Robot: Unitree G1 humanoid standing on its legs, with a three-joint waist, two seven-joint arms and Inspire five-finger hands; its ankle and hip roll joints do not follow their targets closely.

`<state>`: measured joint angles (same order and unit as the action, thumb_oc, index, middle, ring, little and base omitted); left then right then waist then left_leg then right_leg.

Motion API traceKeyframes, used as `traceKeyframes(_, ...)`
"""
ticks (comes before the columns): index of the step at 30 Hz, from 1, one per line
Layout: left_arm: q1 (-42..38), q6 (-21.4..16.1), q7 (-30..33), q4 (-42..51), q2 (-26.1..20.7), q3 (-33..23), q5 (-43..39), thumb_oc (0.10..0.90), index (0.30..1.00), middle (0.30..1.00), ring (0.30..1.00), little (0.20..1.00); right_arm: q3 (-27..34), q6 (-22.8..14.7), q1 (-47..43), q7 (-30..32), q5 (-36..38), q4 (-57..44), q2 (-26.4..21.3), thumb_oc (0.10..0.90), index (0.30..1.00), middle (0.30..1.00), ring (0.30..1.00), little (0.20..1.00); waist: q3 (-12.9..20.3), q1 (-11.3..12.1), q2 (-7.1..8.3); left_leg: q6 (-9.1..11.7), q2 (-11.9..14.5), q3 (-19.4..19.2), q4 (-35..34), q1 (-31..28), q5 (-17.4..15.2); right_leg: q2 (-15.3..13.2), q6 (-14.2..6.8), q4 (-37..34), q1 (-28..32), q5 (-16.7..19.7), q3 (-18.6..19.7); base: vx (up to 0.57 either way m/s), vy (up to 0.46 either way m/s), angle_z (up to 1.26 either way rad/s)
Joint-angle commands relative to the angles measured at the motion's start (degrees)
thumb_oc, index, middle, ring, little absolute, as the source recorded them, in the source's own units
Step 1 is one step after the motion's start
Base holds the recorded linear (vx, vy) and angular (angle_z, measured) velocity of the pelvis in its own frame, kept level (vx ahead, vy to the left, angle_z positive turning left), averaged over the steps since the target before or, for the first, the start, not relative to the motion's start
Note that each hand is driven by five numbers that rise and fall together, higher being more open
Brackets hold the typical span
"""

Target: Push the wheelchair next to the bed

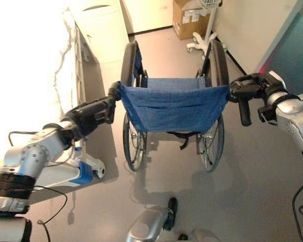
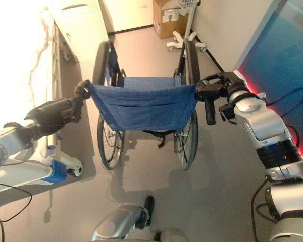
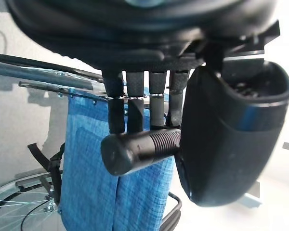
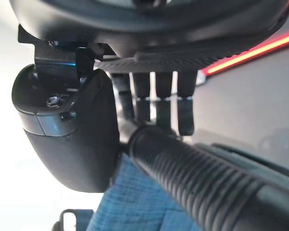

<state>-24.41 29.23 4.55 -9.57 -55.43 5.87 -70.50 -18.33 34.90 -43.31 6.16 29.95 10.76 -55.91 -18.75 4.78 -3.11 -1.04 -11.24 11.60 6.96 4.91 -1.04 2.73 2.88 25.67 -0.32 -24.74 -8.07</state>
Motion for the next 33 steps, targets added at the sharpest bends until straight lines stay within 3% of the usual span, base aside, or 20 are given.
traceKeyframes(1,-12.8,-10.7,-3.7,7.8,-3.5,-3.7,-7.8,0.4,0.3,0.3,0.3,0.3,-4.4,-8.6,-12.1,-4.5,3.8,-3.9,5.1,0.4,0.3,0.3,0.3,0.3,10.2,3.1,3.37,3.1,11.7,-7.0,2.9,-3.9,-2.6,-14.6,-12.1,-18.9,-0.9,26.8,4.9,0.13,-0.356,0.8)
traceKeyframes(5,-11.3,-9.9,-3.8,8.1,-2.2,-5.3,-7.2,0.4,0.3,0.3,0.3,0.3,-4.9,-6.5,-13.1,-5.7,3.8,-5.0,4.2,0.4,0.3,0.3,0.3,0.3,10.3,3.6,5.31,5.2,15.9,-5.6,5.0,-3.0,-1.9,-12.8,-11.3,-19.9,0.6,25.1,3.4,0.14,-0.369,0.64)
traceKeyframes(9,-6.8,-10.3,-5.5,9.1,-1.8,-8.7,-6.6,0.4,0.3,0.3,0.3,0.3,-6.4,-6.7,-13.7,-4.4,5.3,-4.9,3.9,0.4,0.3,0.3,0.3,0.3,10.5,4.4,6.94,6.0,19.5,-6.0,6.4,-2.1,0.7,-10.1,-8.8,-20.3,1.3,23.8,1.5,0.11,-0.344,0.63)
traceKeyframes(12,-4.8,-10.5,-6.6,9.7,0.0,-9.3,-4.5,0.4,0.3,0.3,0.3,0.3,-7.2,-6.4,-13.8,-2.9,4.6,-4.9,5.6,0.4,0.3,0.3,0.3,0.3,10.0,4.5,6.84,6.3,20.6,-7.0,8.4,-1.3,2.9,-8.5,-7.3,-20.0,1.8,22.9,0.1,0.07,-0.27,0.02)
traceKeyframes(13,-3.8,-10.9,-6.9,10.6,1.0,-9.5,-3.9,0.4,0.3,0.3,0.3,0.3,-7.0,-6.3,-12.8,-2.8,3.8,-5.2,5.7,0.4,0.3,0.3,0.3,0.3,9.7,4.0,6.47,6.9,21.9,-10.4,9.3,-0.7,4.4,-7.6,-6.4,-19.6,2.6,22.1,-2.1,0.06,-0.253,0.14)
traceKeyframes(16,-2.9,-11.1,-7.1,11.1,2.0,-10.1,-4.1,0.4,0.3,0.3,0.3,0.3,-6.5,-6.9,-11.3,-3.0,2.5,-5.0,5.7,0.4,0.3,0.3,0.3,0.3,9.6,3.2,5.85,7.6,23.9,-13.2,10.3,-0.7,6.2,-7.0,-5.5,-18.9,3.1,21.2,-4.6,0.07,-0.156,0.47)
traceKeyframes(20,-2.4,-10.7,-7.9,9.8,3.2,-10.9,-2.9,0.4,0.3,0.3,0.3,0.3,-7.5,-6.9,-12.6,-3.6,2.4,-3.5,6.1,0.4,0.3,0.3,0.3,0.3,9.6,3.2,5.49,8.7,26.1,-13.0,13.6,-0.1,10.7,-5.5,-4.0,-18.6,3.9,20.3,-5.1,0.1,-0.138,0.19)
traceKeyframes(22,-1.6,-10.5,-8.8,9.1,3.5,-11.7,-2.5,0.4,0.3,0.3,0.3,0.3,-8.3,-6.7,-13.1,-3.6,2.8,-3.2,6.4,0.4,0.3,0.3,0.3,0.3,9.4,3.7,5.6,8.9,25.8,-11.7,17.0,1.3,12.5,-4.8,-3.2,-18.7,4.9,20.0,-4.9,0.15,-0.162,0.02)
traceKeyframes(24,-0.4,-9.8,-8.8,9.5,3.8,-13.1,-2.3,0.4,0.3,0.3,0.3,0.3,-8.5,-6.0,-12.8,-3.7,2.7,-3.7,6.8,0.4,0.3,0.3,0.3,0.3,9.1,4.7,5.8,8.1,23.0,-10.2,19.2,2.6,11.4,-4.3,-3.0,-19.1,6.0,20.2,-4.6,0.14,-0.091,0.13)
traceKeyframes(25,0.5,-9.4,-8.5,10.0,3.4,-14.0,-3.0,0.4,0.3,0.3,0.3,0.3,-8.3,-5.7,-12.3,-3.8,2.0,-4.1,7.4,0.4,0.3,0.3,0.3,0.3,9.1,5.3,5.72,7.3,20.3,-10.5,18.6,2.9,10.1,-3.9,-3.2,-19.5,6.7,20.3,-4.8,0.2,-0.063,0.11)
traceKeyframes(26,1.2,-8.9,-7.6,10.9,2.6,-14.8,-4.2,0.4,0.3,0.3,0.3,0.3,-7.8,-5.2,-11.2,-3.7,1.2,-5.3,7.6,0.4,0.3,0.3,0.3,0.3,9.2,5.7,5.4,6.8,17.0,-13.9,16.3,3.3,9.0,-3.2,-3.3,-20.3,8.0,20.3,-6.1,0.18,-0.046,0.0)
traceKeyframes(27,1.2,-8.9,-7.6,11.0,2.5,-14.8,-4.4,0.4,0.3,0.3,0.3,0.3,-7.7,-5.1,-11.0,-3.7,1.1,-5.5,7.6,0.4,0.3,0.3,0.3,0.3,9.2,5.7,5.43,6.7,16.6,-14.5,15.9,3.2,8.9,-3.3,-3.4,-20.5,8.2,20.2,-6.2,0.23,-0.049,0.06)
traceKeyframes(28,1.0,-8.9,-7.7,10.7,2.0,-14.5,-5.2,0.4,0.3,0.3,0.3,0.3,-7.3,-5.0,-10.5,-3.9,0.8,-6.1,7.4,0.4,0.3,0.3,0.3,0.3,9.5,5.6,4.91,6.4,14.5,-20.0,13.2,3.9,8.3,-2.5,-3.3,-21.2,9.4,20.0,-7.9,0.16,-0.023,0.13)
traceKeyframes(29,0.6,-9.0,-7.9,10.4,2.1,-14.1,-5.2,0.4,0.3,0.3,0.3,0.3,-7.1,-4.9,-10.4,-3.9,0.7,-6.0,7.4,0.4,0.3,0.3,0.3,0.3,9.6,5.5,4.74,6.3,13.9,-22.0,11.9,4.0,8.2,-2.2,-3.3,-21.5,9.9,19.8,-8.5,0.28,-0.034,0.15)
traceKeyframes(31,-1.2,-8.9,-8.3,8.8,2.3,-12.5,-5.2,0.4,0.3,0.3,0.3,0.3,-6.5,-5.4,-10.0,-4.7,0.3,-5.3,6.8,0.4,0.3,0.3,0.3,0.3,10.4,5.2,3.91,5.6,11.9,-30.4,6.8,4.0,8.6,-0.5,-3.2,-22.7,12.0,19.0,-10.5,0.26,-0.015,0.17)
traceKeyframes(33,-2.3,-8.8,-7.7,8.3,2.3,-11.4,-5.4,0.4,0.3,0.3,0.3,0.3,-6.4,-5.8,-9.9,-5.4,0.2,-4.7,6.6,0.4,0.3,0.3,0.3,0.3,11.1,4.9,3.73,5.8,11.1,-32.0,5.5,3.6,8.0,0.1,-3.3,-22.6,12.8,17.8,-10.7,0.24,-0.001,0.2)
